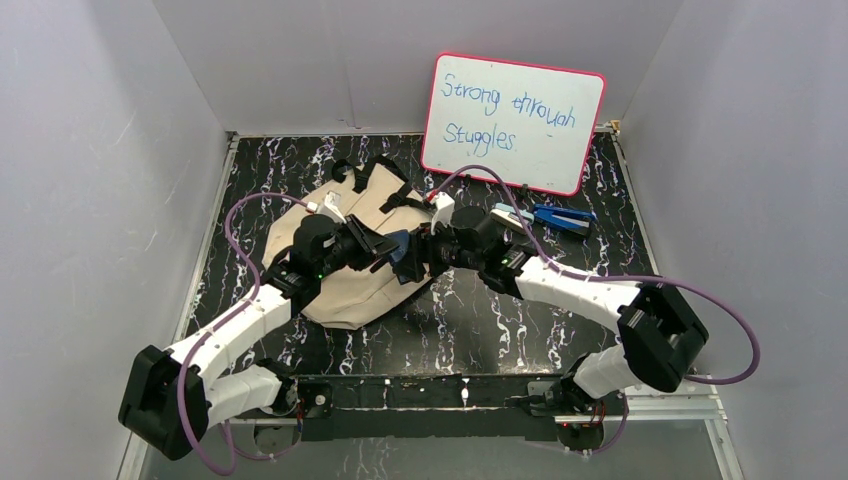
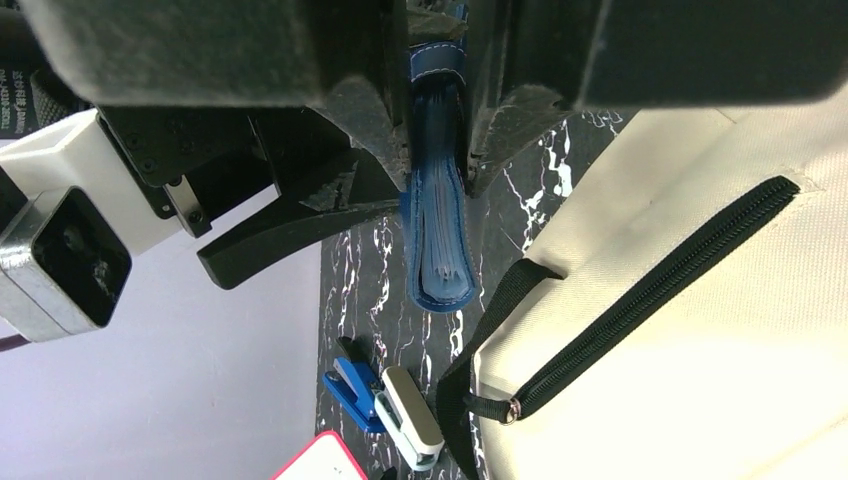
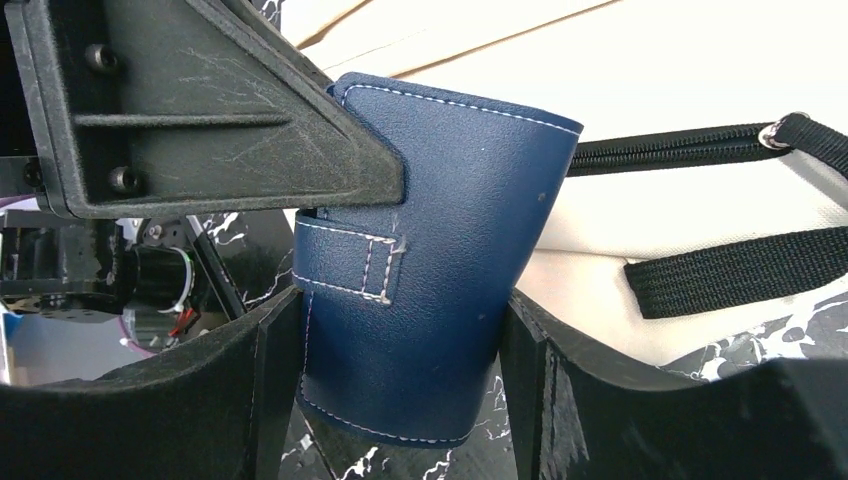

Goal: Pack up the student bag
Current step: Place the personal item in the student bag.

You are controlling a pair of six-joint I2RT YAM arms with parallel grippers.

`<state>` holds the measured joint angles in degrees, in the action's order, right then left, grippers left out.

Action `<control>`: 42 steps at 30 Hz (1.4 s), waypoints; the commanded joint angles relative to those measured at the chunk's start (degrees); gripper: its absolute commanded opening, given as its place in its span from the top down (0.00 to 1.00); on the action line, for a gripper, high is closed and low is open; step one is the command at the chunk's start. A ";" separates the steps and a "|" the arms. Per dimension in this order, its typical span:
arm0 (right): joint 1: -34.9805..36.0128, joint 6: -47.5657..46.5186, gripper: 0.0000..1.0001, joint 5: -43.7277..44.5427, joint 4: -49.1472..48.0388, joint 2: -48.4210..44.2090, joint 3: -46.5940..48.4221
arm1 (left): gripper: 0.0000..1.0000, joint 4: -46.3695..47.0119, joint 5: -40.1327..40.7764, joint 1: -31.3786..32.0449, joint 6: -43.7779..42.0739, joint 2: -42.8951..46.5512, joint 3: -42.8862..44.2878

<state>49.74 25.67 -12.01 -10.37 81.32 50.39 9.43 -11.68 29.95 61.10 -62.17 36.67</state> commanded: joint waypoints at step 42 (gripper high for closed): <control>0.17 2.35 0.18 -13.98 -24.47 -30.86 -7.76 | 1.00 34.03 -35.09 0.36 -15.90 9.97 9.65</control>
<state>49.95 28.08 -18.90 -27.64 49.23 40.32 38.09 -41.21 30.22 45.71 -51.88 43.40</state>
